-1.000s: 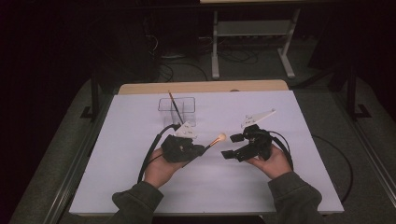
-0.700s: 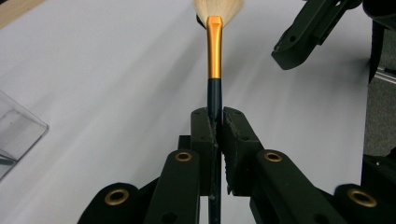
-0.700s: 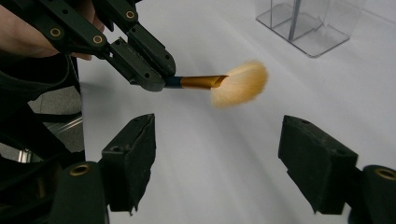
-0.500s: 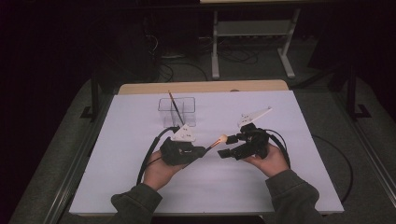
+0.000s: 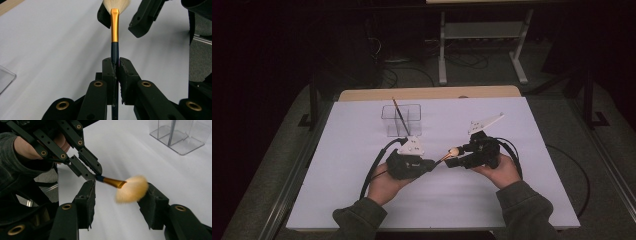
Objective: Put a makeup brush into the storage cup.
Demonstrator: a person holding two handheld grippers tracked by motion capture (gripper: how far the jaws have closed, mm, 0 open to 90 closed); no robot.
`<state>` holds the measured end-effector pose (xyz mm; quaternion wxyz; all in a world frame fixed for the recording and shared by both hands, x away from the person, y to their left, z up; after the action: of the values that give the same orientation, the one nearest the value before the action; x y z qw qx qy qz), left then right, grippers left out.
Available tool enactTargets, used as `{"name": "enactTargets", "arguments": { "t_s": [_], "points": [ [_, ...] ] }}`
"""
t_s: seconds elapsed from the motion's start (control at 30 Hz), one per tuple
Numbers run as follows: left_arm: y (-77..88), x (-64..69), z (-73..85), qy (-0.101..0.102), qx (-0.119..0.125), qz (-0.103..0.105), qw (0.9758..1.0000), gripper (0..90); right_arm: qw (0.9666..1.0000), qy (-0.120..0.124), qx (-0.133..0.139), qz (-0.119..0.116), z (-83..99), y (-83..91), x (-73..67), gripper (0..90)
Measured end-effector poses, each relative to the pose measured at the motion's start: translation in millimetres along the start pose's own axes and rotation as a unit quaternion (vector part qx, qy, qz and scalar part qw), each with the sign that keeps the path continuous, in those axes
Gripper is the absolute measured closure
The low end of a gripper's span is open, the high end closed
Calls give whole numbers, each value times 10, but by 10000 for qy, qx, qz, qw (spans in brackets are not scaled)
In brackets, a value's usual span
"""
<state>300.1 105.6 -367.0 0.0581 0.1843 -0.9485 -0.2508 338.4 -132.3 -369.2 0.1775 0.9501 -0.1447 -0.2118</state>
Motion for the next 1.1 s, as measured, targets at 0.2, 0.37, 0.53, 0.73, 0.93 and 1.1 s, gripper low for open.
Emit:
{"name": "enactTargets", "arguments": {
  "t_s": [0.2, 0.37, 0.53, 0.73, 0.93, 1.1],
  "points": [
    [-12, 8, 10, -21, -3, 13, 10000, 830, 10000, 1, 6, -68, 1, 1, 3, 559],
    [-14, 14, 17, -21, 10, 22, 10000, 830, 9999, -3, -7, -106, -1, 5, 22, 594],
    [-18, 11, 17, -86, -13, 36, 10000, 831, 9998, -3, 53, -171, -1, 7, 38, 629],
    [-31, 22, 20, -106, -16, 43, 9999, 830, 9996, -42, 79, -265, -1, 6, 50, 672],
    [-45, 34, 21, -159, -65, 92, 9998, 831, 9989, -110, 93, -437, 1, -4, 58, 743],
    [-56, 49, 28, -150, -60, 66, 9998, 831, 9977, -155, 172, -637, -4, -14, 70, 797]
  ]
}}
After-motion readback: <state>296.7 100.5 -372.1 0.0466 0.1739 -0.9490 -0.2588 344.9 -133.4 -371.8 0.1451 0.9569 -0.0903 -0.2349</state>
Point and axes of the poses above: each handheld gripper's, and its own axes: y roughly backward along the jaws, z roughly out of its underside, x roughly to its right, the point moved 1 cm from there along -y, roughly forward along the jaws, and after that the axes turned 11 degrees about x, right-handed, at the moved point
